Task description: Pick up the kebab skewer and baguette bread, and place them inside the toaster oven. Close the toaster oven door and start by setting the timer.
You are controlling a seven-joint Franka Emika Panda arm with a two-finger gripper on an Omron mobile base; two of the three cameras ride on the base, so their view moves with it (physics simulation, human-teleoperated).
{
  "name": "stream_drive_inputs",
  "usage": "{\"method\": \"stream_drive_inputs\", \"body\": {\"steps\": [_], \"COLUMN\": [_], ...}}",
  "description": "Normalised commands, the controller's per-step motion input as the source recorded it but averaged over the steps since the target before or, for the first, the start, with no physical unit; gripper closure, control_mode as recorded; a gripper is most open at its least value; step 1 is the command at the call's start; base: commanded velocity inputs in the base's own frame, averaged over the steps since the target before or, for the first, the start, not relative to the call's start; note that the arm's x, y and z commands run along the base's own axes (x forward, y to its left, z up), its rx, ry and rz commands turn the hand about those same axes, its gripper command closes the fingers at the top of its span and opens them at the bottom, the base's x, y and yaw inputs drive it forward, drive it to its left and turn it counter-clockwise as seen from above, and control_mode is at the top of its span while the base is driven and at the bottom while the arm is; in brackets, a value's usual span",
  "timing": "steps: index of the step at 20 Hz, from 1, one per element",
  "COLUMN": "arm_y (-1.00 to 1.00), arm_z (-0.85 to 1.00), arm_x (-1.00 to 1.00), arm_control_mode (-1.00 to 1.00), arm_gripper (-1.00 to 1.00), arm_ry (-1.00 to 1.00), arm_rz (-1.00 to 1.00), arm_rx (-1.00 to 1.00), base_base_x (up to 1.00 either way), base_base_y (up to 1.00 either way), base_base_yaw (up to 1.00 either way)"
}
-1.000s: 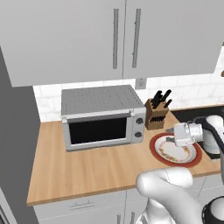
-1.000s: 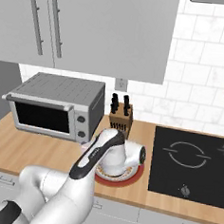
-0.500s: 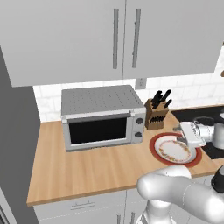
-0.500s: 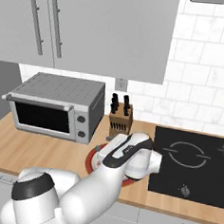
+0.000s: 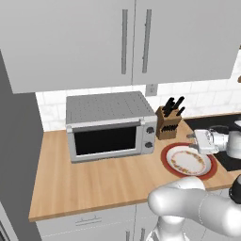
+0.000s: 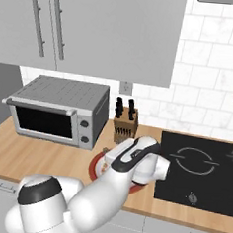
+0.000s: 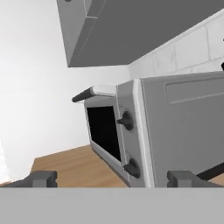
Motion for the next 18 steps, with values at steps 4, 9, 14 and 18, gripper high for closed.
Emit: {"method": "stream_drive_inputs", "body": {"steps": [4, 9, 14, 18], "arm_y": [0.24, 0.46, 0.50, 0.68], "arm_z": [0.00, 0.00, 0.04, 0.07], "arm_x": [0.27, 0.20, -0.09, -0.19], "arm_control_mode": [-1.00, -1.00, -1.00, -1.00], "arm_gripper": [-1.00, -1.00, -1.00, -1.00], "arm_ry": [0.07, 0.10, 0.04, 0.01], "arm_rz": [-0.10, -0.14, -0.20, -0.28], "arm_rx": [0.00, -0.01, -0.07, -0.15], "base_base_x": [0.00, 0.00, 0.00, 0.00], "base_base_y": [0.00, 0.00, 0.00, 0.00], "base_base_yaw": [0.00, 0.00, 0.00, 0.00]}}
